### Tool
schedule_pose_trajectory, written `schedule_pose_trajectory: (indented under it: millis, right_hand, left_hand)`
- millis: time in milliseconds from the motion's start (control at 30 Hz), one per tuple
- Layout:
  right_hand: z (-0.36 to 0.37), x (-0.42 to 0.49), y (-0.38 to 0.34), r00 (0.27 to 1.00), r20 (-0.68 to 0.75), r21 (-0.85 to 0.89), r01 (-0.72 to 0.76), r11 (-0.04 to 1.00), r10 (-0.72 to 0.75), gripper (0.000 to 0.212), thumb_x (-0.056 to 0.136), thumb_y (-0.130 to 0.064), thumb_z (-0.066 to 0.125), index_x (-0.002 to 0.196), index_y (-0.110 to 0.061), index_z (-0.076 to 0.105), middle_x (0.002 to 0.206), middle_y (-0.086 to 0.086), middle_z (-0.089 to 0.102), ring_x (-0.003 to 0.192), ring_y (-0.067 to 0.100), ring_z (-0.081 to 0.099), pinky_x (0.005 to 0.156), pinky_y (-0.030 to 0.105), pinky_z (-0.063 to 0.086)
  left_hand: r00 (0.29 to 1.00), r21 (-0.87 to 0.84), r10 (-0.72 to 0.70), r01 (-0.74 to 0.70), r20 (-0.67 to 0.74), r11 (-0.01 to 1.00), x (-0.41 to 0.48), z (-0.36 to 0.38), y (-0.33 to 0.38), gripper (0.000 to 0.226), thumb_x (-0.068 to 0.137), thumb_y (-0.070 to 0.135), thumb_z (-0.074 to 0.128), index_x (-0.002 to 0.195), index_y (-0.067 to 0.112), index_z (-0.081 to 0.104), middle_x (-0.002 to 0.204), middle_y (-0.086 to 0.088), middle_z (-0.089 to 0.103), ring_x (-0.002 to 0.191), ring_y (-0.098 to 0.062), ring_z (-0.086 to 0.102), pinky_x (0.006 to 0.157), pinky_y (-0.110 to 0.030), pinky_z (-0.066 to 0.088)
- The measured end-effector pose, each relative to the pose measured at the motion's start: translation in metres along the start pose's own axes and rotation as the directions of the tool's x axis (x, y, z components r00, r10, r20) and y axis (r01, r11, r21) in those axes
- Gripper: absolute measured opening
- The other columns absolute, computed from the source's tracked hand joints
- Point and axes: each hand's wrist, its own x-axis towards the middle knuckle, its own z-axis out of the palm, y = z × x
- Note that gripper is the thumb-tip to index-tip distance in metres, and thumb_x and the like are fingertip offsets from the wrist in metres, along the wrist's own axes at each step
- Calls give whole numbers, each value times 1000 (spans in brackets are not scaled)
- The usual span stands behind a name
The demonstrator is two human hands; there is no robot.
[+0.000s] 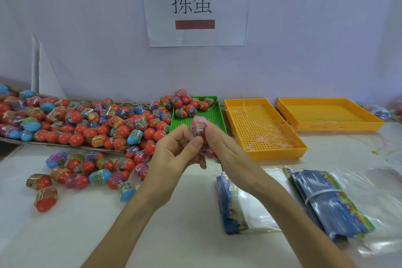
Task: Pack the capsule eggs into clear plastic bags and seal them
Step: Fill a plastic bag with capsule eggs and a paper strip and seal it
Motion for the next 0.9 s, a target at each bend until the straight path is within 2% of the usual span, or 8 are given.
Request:
schedule_pose_trajectory:
  millis: [167,267,400,567,633,700,800,900]
  right_hand:
    - [-2,-1,0,997,55,-18,51,999,-50,46,94,-60,38,130,-34,52,100,-27,61,99,-2,59,84,17,49]
    - [-1,-1,3,996,11,-59,87,994,-86,43,101,-52,39,132,-26,53,105,-20,62,101,5,61,83,21,51]
    - [2,0,5,993,-71,-153,82,985,-94,45,102,-49,40,136,-22,51,113,-12,61,106,10,61,87,30,55]
    - [4,0,4,926,-328,-374,55,926,-188,73,92,-58,57,154,-29,32,131,-17,46,120,3,49,102,33,50]
    - [7,0,2,913,-325,-518,46,854,-246,79,87,-55,60,156,-30,28,130,-13,44,118,6,45,104,35,46]
    - [5,0,1,946,-224,-565,71,822,-235,82,88,-43,65,158,-28,24,132,-12,43,121,8,43,105,39,44]
    - [-11,-1,-4,993,-83,-203,65,977,-83,79,85,-22,72,154,-33,35,135,-12,49,120,7,55,94,31,56]
    - [-25,1,-7,975,-222,66,5,998,10,38,86,-37,74,123,-29,69,112,-3,71,104,15,69,80,28,59]
  left_hand:
    - [999,1,-9,9,42,1000,-2,2,4,22,93,31,62,88,10,62,82,-9,63,71,-19,62,68,-28,57]
    - [1000,29,-5,4,28,1000,-3,4,3,22,97,28,58,97,6,63,88,-10,66,77,-22,64,70,-29,58]
    - [1000,77,7,-7,2,997,-3,8,3,26,95,34,58,110,15,68,102,-11,70,96,-27,69,80,-32,60]
    - [994,-97,-100,97,-35,991,-2,13,0,40,97,38,53,129,14,60,121,-12,70,112,-31,68,89,-38,59]
    - [990,-135,-131,123,-49,983,-2,15,0,53,92,49,57,135,19,58,125,-12,69,115,-31,68,90,-42,59]
    - [986,-107,-124,112,-108,988,0,15,0,45,86,45,70,126,26,67,121,-10,72,112,-30,69,84,-37,61]
    - [975,-107,-134,116,-179,987,2,11,1,40,81,44,75,116,26,72,112,-10,75,104,-28,73,78,-30,61]
    - [974,-59,-136,128,-183,990,1,12,2,43,77,45,73,113,21,72,107,-9,77,99,-28,74,75,-30,61]
